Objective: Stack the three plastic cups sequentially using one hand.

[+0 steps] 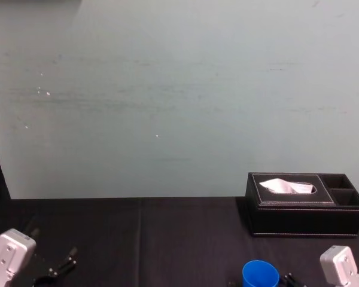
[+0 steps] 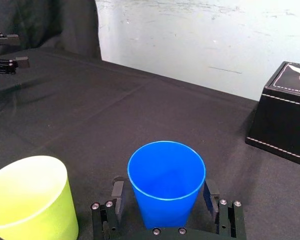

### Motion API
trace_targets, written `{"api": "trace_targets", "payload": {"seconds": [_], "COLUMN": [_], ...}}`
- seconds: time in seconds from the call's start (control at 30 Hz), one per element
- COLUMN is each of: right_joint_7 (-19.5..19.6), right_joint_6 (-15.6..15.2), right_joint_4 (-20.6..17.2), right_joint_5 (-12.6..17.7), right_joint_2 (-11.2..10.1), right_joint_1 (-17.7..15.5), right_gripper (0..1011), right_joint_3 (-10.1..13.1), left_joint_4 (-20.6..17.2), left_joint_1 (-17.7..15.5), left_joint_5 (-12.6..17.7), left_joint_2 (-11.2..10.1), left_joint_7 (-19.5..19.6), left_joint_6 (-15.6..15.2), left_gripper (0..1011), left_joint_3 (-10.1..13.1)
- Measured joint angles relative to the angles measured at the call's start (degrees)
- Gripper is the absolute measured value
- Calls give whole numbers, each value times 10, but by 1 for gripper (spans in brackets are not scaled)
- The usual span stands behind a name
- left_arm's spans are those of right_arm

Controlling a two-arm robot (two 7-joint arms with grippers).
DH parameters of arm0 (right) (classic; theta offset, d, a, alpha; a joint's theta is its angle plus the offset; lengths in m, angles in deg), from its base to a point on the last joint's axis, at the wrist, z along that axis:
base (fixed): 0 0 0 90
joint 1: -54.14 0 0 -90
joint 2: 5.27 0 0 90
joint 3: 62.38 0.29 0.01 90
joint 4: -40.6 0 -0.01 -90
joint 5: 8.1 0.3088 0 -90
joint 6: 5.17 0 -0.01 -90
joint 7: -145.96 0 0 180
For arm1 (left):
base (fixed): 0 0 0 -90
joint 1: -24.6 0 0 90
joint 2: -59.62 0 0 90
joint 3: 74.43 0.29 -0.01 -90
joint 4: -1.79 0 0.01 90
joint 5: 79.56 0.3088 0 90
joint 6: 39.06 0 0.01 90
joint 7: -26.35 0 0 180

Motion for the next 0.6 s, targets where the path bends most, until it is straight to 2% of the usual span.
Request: {"api": "trace_targets", "payload": {"seconds": [0.3,0.6], "right_joint_7": [0,0], "right_joint_6": [8,8], "right_joint_4": [16,15], "right_joint_5": [-7,-7], "right_joint_2": [8,8], "right_joint_1": [9,8], "right_gripper": [1003,1003], "right_joint_3": [-5,-5], "left_joint_4": [0,0], "left_joint_1": [0,0], "left_joint_5": [0,0], "left_joint_2": [0,0], "left_joint_7": [0,0], "left_joint_6": [0,0], "left_gripper": [1010,1010], "left_joint_3": [0,0]}}
